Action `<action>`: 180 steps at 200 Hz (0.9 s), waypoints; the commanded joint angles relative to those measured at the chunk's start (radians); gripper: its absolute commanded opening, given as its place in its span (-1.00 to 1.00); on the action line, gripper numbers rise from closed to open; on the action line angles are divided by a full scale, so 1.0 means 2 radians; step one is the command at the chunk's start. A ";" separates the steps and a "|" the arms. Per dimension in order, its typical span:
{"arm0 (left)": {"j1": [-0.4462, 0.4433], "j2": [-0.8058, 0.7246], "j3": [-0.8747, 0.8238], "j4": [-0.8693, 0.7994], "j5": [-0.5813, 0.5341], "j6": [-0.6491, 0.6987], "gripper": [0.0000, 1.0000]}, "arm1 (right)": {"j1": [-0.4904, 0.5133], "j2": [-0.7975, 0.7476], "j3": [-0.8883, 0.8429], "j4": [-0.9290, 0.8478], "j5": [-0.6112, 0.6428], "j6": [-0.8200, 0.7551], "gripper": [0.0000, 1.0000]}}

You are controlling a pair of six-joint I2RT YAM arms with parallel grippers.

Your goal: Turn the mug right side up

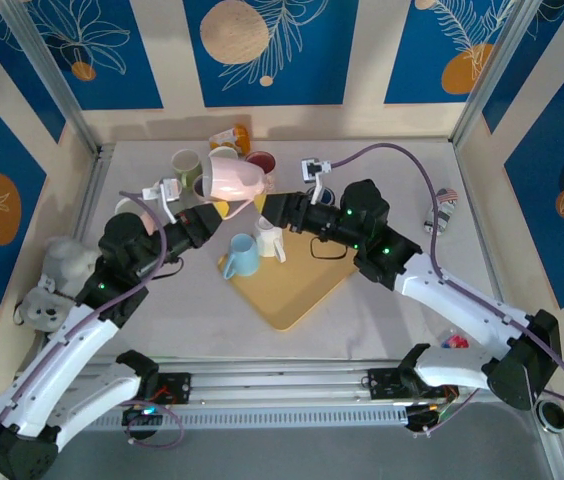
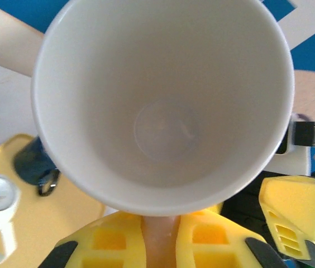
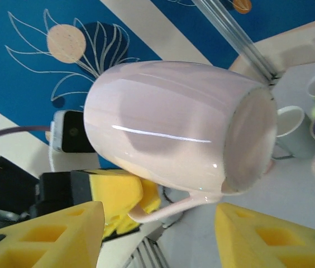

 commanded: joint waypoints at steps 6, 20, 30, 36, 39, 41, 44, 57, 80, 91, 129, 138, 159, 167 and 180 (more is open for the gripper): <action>-0.003 -0.011 0.068 -0.094 -0.044 0.093 -1.00 | -0.003 -0.022 0.030 -0.114 0.034 -0.053 0.12; -0.003 -0.009 0.089 -0.144 -0.064 0.122 -1.00 | -0.004 -0.026 0.043 -0.164 0.050 -0.068 0.13; -0.002 -0.008 0.101 -0.177 -0.080 0.140 -1.00 | -0.004 -0.027 0.053 -0.196 0.061 -0.078 0.13; -0.003 -0.007 0.108 -0.199 -0.093 0.150 -1.00 | -0.005 -0.027 0.059 -0.216 0.067 -0.083 0.13; -0.003 -0.007 0.112 -0.207 -0.100 0.153 -1.00 | -0.005 -0.026 0.062 -0.225 0.069 -0.086 0.13; -0.003 -0.007 0.114 -0.215 -0.103 0.157 -1.00 | -0.005 -0.026 0.064 -0.231 0.071 -0.087 0.13; -0.003 -0.006 0.117 -0.224 -0.110 0.161 -1.00 | -0.006 -0.026 0.066 -0.238 0.073 -0.090 0.13; -0.003 -0.003 0.130 -0.267 -0.142 0.182 -1.00 | -0.007 -0.027 0.074 -0.266 0.083 -0.098 0.14; -0.003 0.015 0.155 -0.345 -0.202 0.216 -1.00 | -0.012 -0.025 0.083 -0.298 0.092 -0.106 0.14; -0.003 0.025 0.166 -0.376 -0.232 0.228 -1.00 | -0.014 -0.023 0.086 -0.311 0.098 -0.106 0.14; 0.000 0.069 0.184 -0.438 -0.316 0.260 -1.00 | -0.022 -0.012 0.097 -0.355 0.117 -0.093 0.14; 0.005 0.079 0.182 -0.439 -0.321 0.265 -1.00 | -0.023 -0.008 0.099 -0.362 0.119 -0.092 0.14; 0.023 0.101 0.171 -0.433 -0.322 0.276 -1.00 | -0.030 0.003 0.103 -0.379 0.121 -0.091 0.14; 0.032 0.106 0.162 -0.425 -0.320 0.279 -1.00 | -0.033 0.007 0.105 -0.385 0.120 -0.091 0.14; 0.046 0.110 0.143 -0.405 -0.314 0.288 -1.00 | -0.037 0.013 0.107 -0.395 0.119 -0.088 0.15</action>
